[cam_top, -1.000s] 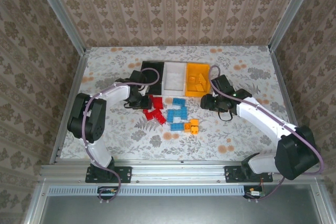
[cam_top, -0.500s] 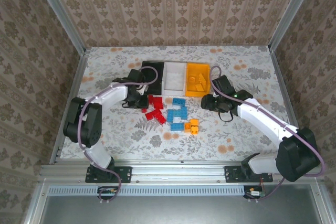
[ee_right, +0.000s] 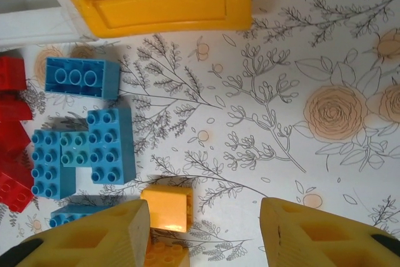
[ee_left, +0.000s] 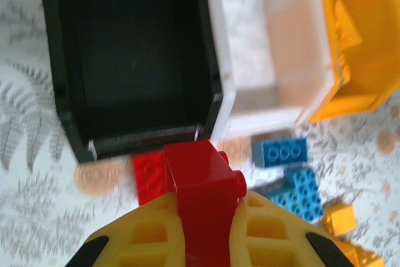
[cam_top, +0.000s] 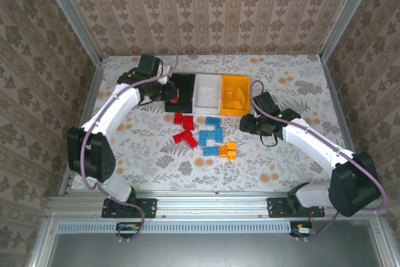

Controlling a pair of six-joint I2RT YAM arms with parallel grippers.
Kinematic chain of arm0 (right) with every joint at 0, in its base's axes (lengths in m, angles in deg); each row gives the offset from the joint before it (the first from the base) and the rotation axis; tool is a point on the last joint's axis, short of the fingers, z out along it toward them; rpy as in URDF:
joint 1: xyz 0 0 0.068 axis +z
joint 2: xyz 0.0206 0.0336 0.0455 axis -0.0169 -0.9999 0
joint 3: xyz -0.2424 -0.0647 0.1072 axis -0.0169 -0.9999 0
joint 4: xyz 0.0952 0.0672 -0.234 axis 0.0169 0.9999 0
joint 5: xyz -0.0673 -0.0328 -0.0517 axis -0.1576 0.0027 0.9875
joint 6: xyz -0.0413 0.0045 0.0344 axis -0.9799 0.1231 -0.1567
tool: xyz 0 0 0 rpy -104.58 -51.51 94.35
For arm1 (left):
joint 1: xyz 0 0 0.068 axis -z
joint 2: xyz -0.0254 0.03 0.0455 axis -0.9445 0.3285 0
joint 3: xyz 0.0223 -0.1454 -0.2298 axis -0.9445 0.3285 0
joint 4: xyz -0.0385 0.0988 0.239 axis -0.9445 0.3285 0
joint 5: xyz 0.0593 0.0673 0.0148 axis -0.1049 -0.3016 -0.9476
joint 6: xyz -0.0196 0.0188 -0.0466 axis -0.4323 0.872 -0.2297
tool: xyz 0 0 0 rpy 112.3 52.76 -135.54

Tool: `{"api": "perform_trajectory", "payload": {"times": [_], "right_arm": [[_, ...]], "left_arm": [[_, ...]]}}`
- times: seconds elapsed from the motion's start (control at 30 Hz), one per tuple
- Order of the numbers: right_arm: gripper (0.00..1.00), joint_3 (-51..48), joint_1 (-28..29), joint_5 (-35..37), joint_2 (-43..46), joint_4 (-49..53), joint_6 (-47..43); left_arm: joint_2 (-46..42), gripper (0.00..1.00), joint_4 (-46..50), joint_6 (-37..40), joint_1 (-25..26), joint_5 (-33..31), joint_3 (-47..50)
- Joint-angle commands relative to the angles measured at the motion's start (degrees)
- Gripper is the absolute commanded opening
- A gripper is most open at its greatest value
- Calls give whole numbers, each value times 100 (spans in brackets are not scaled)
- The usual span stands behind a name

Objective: Sort the legos into containers by color

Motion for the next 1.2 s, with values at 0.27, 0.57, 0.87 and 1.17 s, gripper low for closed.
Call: {"api": "perform_trajectory", "payload": {"times": [0.27,0.57,0.87,1.17], "right_arm": [[52,-317,346,-56,123,-19,261],[54,-146,644,-115,-243,156,102],[60,-61,818,-203,-434,227,31],[61,-35,984,-193,-608,159,124]], "left_arm": [[2071,4,498,409,-170,-23,-1771],[2682,17,699,424,-186,-128,-2266],[2465,38,668,406,-193,-172,-2130],[1797,57,592,319,-197,-155,-1596]]}}
